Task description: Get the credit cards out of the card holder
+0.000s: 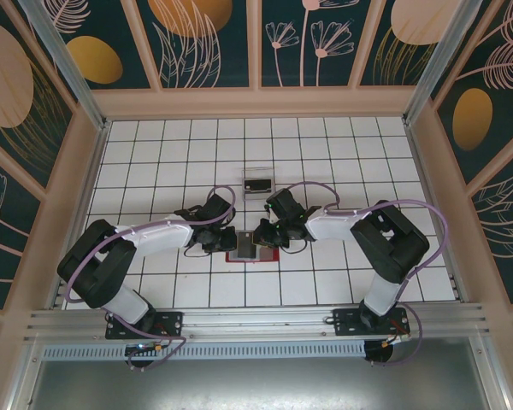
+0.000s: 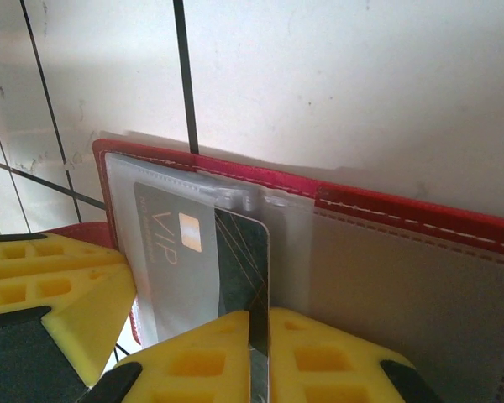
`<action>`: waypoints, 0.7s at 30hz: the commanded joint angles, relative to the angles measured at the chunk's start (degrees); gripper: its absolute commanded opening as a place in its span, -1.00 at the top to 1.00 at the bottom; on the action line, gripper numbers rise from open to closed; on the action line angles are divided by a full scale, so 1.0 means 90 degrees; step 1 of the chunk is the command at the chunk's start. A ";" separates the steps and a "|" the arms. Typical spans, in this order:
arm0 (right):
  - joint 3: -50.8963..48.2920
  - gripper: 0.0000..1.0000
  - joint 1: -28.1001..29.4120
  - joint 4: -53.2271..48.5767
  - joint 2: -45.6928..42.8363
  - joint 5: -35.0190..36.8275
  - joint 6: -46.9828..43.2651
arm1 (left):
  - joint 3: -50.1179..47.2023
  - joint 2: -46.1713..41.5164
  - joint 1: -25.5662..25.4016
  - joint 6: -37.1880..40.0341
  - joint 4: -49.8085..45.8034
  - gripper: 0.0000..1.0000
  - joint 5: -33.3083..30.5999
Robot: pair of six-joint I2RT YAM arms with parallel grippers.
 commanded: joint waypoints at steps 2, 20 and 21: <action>0.0029 0.83 0.0044 -0.0073 -0.0110 0.0059 -0.0019 | -0.0018 0.0234 -0.0007 0.0130 -0.0465 0.69 -0.0373; -0.0208 1.00 -0.0148 -0.0844 -0.1024 0.0591 -0.0254 | 0.0018 0.0193 -0.0010 0.0151 -0.0558 0.69 -0.0440; -0.0207 1.00 -0.0168 -0.0908 -0.1090 0.0617 -0.0272 | 0.0028 0.0200 -0.0003 0.0152 -0.0558 0.69 -0.0426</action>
